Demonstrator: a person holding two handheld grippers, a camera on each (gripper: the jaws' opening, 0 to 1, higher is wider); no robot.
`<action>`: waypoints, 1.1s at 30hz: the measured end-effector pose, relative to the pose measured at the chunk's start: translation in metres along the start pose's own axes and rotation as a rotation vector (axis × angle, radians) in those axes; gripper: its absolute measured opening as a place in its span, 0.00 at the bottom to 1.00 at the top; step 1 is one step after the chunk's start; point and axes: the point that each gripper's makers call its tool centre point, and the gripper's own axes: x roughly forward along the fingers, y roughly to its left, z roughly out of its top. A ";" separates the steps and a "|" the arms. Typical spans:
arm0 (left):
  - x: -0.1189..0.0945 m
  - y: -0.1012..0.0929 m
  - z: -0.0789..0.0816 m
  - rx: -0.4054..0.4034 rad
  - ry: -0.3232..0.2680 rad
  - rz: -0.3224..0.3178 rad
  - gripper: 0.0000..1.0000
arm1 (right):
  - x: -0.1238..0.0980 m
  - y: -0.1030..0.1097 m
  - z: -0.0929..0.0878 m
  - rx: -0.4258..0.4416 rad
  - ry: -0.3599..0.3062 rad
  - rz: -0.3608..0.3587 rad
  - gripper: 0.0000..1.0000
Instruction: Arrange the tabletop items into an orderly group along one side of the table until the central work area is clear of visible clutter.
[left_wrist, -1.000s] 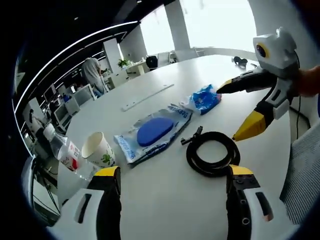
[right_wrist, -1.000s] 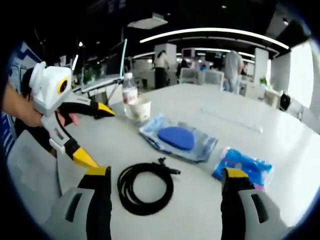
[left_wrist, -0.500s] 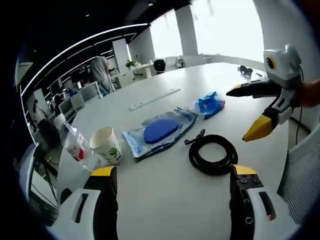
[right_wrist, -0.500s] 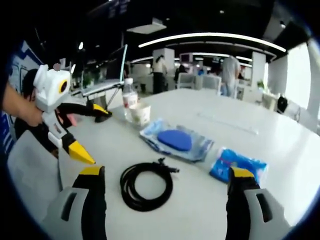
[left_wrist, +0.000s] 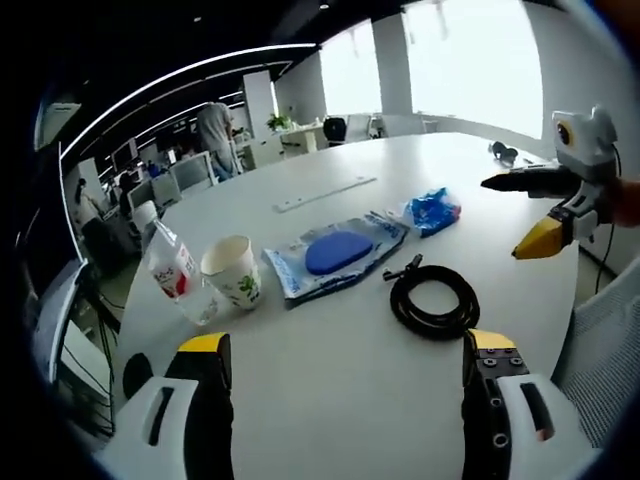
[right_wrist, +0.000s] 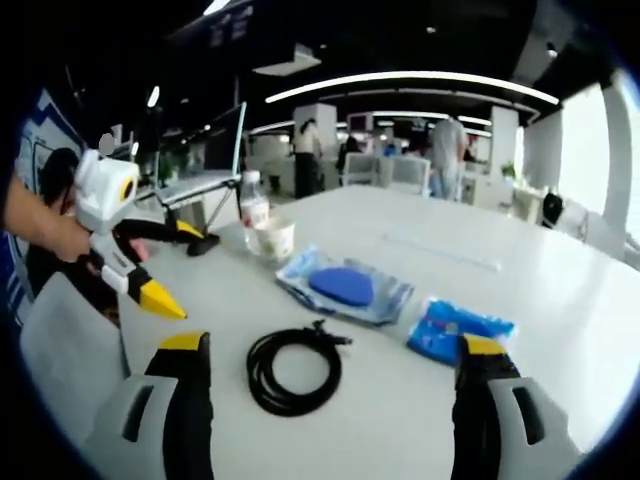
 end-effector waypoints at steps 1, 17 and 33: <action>-0.001 0.000 0.001 -0.002 -0.003 0.002 0.95 | -0.001 0.000 0.001 -0.003 -0.002 0.000 1.00; -0.025 0.003 -0.002 -0.029 -0.044 0.037 0.93 | -0.023 0.003 0.007 -0.008 -0.031 -0.034 1.00; -0.044 0.007 -0.006 -0.090 -0.067 0.065 0.92 | -0.035 0.000 0.004 0.027 -0.036 -0.049 1.00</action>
